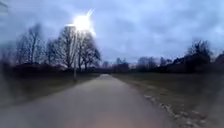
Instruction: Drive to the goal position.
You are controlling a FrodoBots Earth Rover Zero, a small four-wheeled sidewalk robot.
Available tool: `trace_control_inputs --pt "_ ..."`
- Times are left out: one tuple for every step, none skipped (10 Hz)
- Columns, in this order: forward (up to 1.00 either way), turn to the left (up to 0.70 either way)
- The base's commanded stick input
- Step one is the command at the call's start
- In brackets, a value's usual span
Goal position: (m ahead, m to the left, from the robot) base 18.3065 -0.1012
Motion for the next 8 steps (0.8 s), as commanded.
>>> trace_control_inputs --pt "1.00 0.04" --pt "1.00 0.04" --pt "1.00 0.04" --pt "1.00 0.04" --pt "1.00 0.04" --pt "1.00 0.04" --pt "1.00 0.04" --pt "1.00 0.04"
